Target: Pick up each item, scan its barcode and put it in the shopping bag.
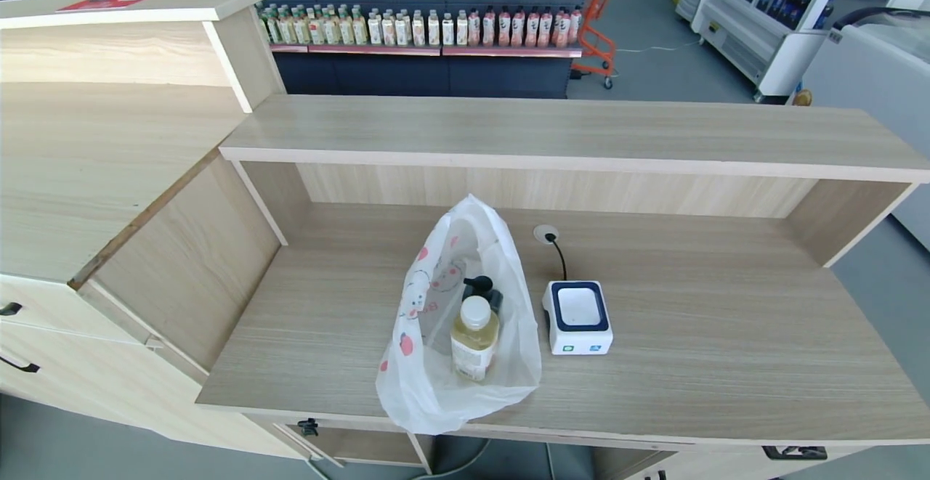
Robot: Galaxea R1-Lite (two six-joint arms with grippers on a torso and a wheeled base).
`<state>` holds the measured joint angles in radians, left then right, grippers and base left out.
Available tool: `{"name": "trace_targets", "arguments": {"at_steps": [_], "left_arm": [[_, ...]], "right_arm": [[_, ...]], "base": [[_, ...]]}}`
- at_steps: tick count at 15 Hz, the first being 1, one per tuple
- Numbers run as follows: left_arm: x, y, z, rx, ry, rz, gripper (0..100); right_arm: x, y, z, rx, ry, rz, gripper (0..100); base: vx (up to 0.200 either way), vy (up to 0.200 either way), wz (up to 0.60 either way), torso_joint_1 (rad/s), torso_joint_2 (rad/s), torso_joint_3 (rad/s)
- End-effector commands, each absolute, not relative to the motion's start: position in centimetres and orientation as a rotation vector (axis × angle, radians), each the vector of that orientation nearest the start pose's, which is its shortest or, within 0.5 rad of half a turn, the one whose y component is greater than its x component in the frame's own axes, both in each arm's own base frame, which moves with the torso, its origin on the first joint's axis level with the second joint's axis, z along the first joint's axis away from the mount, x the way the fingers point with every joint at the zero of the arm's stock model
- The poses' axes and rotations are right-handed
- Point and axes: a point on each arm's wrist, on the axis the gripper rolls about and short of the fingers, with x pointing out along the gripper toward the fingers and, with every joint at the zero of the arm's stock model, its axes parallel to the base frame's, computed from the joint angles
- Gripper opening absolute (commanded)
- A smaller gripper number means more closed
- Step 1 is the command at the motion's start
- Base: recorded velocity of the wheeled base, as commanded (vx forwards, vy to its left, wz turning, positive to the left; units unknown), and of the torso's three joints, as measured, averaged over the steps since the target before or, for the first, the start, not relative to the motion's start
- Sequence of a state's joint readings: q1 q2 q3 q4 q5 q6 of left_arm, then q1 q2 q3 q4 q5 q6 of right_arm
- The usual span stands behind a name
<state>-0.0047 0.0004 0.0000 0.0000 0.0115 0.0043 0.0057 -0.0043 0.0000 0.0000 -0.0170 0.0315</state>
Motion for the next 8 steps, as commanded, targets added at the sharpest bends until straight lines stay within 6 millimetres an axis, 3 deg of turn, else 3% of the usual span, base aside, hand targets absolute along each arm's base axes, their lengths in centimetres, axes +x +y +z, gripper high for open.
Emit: {"name": "trace_targets", "arguments": {"at_steps": [1, 7, 8], "left_arm": [[-2.28, 0.04, 7.55, 0.005, 0.0, 0.008, 100], [-2.28, 0.04, 7.55, 0.002, 0.0, 0.008, 100], [-2.28, 0.04, 7.55, -0.002, 0.0, 0.009, 100]], "right_arm": [[-2.28, -0.05, 7.55, 0.032, 0.0, -0.011, 0], [-2.28, -0.05, 7.55, 0.029, 0.0, -0.011, 0], [-2.28, -0.05, 7.55, 0.031, 0.0, -0.011, 0]], "base": [[0.0, -0.2, 0.0, -0.002, 0.0, -0.007], [0.0, -0.2, 0.0, 0.006, 0.0, 0.003], [0.0, 0.0, 0.0, 0.0, 0.0, 0.0]]}}
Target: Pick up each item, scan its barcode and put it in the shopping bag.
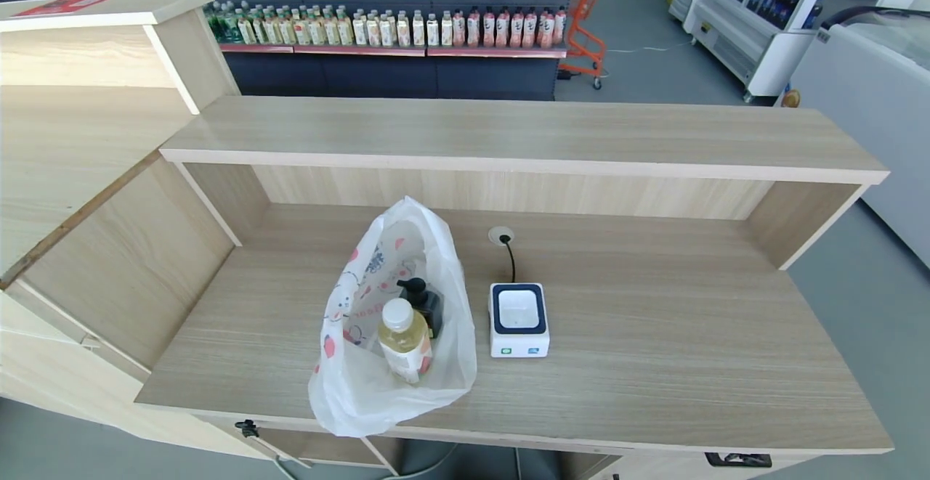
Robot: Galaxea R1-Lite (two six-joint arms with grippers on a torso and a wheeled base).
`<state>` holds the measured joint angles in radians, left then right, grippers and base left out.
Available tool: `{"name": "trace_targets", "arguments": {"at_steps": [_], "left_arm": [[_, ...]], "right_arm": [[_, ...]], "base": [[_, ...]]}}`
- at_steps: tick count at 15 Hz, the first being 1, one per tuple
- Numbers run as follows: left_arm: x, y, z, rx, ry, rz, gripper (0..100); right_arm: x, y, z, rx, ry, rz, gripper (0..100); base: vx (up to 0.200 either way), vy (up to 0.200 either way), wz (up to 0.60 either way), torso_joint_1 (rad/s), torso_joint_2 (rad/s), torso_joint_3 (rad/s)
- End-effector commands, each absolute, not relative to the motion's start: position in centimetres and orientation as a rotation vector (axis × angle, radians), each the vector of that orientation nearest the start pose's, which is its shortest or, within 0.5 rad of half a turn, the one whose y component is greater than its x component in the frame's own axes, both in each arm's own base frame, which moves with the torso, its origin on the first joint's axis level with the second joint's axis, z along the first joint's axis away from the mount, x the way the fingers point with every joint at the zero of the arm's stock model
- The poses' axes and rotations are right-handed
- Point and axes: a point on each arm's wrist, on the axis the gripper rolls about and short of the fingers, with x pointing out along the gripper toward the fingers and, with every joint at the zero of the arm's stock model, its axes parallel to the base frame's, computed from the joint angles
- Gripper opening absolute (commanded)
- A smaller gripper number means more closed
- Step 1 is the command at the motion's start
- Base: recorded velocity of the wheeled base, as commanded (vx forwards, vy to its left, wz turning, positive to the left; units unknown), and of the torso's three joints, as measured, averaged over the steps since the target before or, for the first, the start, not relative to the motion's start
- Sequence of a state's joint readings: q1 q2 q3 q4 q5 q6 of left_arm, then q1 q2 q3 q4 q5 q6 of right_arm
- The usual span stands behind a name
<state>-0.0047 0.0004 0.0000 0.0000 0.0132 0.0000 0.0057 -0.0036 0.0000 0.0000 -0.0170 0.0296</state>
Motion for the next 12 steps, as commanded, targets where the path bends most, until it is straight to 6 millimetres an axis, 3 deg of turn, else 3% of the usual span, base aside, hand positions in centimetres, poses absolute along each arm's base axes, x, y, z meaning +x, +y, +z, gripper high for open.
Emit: {"name": "trace_targets", "arguments": {"at_steps": [1, 2, 5, 12], "left_arm": [[-2.28, 0.04, 7.55, 0.0, 0.0, 0.009, 100], [-2.28, 0.04, 7.55, -0.002, 0.0, 0.008, 100], [-2.22, 0.04, 7.57, -0.003, 0.008, 0.008, 100], [-2.28, 0.04, 7.55, -0.002, 0.0, 0.009, 100]], "right_arm": [[-2.28, -0.05, 7.55, 0.029, 0.0, -0.011, 0], [-2.28, -0.05, 7.55, 0.029, 0.0, -0.011, 0], [-2.28, -0.05, 7.55, 0.029, 0.0, -0.011, 0], [-2.28, -0.05, 7.55, 0.032, 0.0, -0.011, 0]], "base": [[0.0, 0.0, 0.0, 0.0, 0.0, 0.0], [0.0, 0.0, 0.0, 0.0, 0.0, 0.0], [0.2, 0.0, 0.0, -0.001, 0.0, 0.002], [0.0, 0.0, 0.0, 0.0, 0.0, 0.0]]}}
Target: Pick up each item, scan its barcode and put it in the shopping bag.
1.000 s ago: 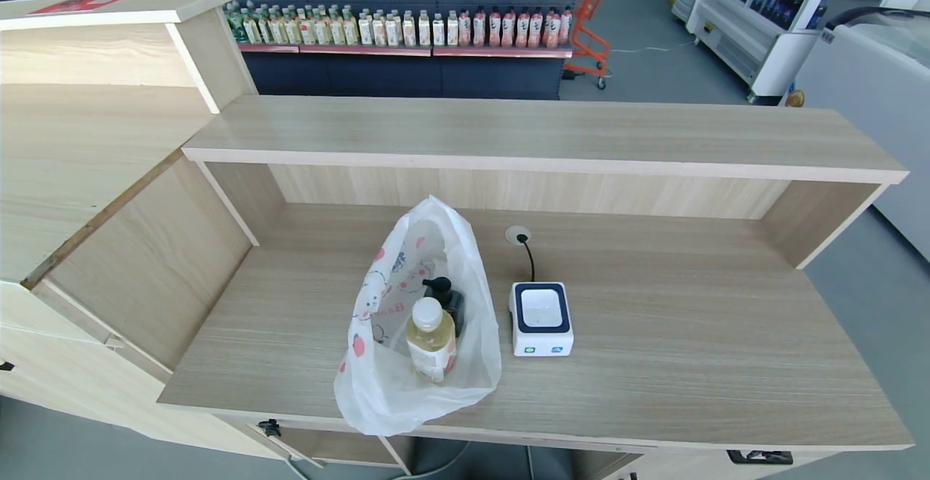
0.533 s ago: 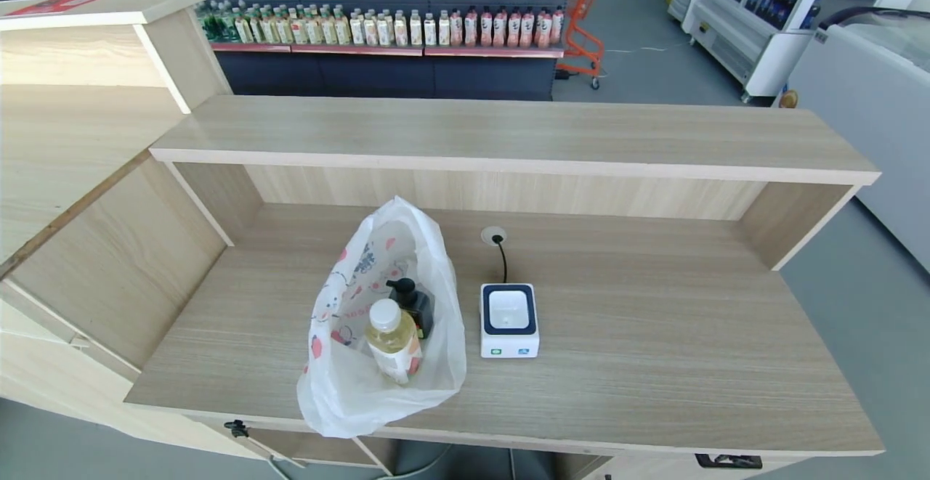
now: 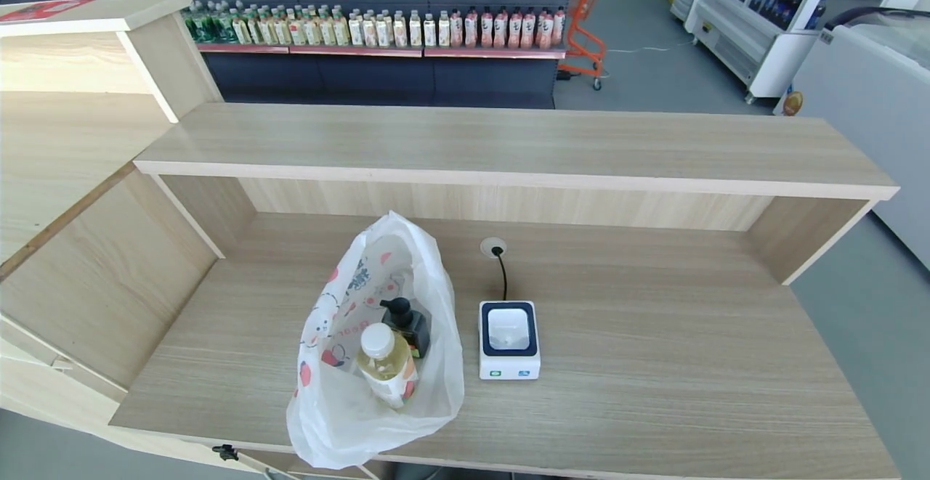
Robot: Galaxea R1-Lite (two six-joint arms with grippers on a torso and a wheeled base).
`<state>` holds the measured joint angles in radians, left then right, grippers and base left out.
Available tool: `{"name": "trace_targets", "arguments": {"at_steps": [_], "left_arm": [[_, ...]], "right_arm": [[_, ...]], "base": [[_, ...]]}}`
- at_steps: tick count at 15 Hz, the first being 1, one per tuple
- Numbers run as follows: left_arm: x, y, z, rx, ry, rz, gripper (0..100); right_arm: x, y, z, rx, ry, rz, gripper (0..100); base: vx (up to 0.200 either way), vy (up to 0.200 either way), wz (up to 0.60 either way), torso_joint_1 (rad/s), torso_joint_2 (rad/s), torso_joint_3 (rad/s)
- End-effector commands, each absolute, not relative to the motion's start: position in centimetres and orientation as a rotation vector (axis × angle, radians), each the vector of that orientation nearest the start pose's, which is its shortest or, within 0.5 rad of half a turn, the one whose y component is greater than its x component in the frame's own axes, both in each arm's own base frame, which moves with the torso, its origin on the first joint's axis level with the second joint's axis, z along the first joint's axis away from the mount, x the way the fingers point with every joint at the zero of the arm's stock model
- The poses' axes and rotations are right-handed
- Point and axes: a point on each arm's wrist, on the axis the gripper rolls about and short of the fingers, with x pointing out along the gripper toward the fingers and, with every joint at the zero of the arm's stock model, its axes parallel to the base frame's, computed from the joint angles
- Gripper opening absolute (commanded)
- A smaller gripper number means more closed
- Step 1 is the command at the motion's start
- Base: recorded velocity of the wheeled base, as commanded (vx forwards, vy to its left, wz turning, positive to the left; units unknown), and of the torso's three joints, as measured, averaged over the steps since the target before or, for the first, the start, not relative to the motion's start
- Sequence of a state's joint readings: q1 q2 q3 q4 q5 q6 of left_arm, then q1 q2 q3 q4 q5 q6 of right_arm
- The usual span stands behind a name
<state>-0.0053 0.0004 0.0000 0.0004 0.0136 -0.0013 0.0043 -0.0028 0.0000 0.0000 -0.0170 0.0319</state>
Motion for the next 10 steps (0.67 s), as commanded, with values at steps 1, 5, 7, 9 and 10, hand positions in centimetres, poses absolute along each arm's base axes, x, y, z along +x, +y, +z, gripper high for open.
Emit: {"name": "trace_targets", "arguments": {"at_steps": [1, 5, 7, 9, 10], "left_arm": [[-2.28, 0.04, 7.55, -0.002, 0.0, 0.009, 100], [-2.28, 0.04, 7.55, -0.002, 0.0, 0.009, 100], [-2.28, 0.04, 7.55, -0.002, 0.0, 0.009, 100], [-2.28, 0.04, 7.55, -0.002, 0.0, 0.009, 100], [-2.28, 0.04, 7.55, -0.002, 0.0, 0.009, 100]], "right_arm": [[-2.28, -0.05, 7.55, 0.032, 0.0, -0.011, 0], [-2.28, -0.05, 7.55, 0.032, 0.0, -0.011, 0], [-2.28, -0.05, 7.55, 0.031, 0.0, -0.011, 0], [-2.28, -0.05, 7.53, 0.031, 0.001, -0.011, 0], [-2.28, -0.05, 7.55, 0.032, 0.0, -0.011, 0]], "base": [[0.0, 0.0, 0.0, 0.0, 0.0, 0.0], [0.0, 0.0, 0.0, 0.0, 0.0, 0.0], [0.0, 0.0, 0.0, 0.0, 0.0, 0.0], [0.0, 0.0, 0.0, 0.0, 0.0, 0.0], [0.0, 0.0, 0.0, 0.0, 0.0, 0.0]]}}
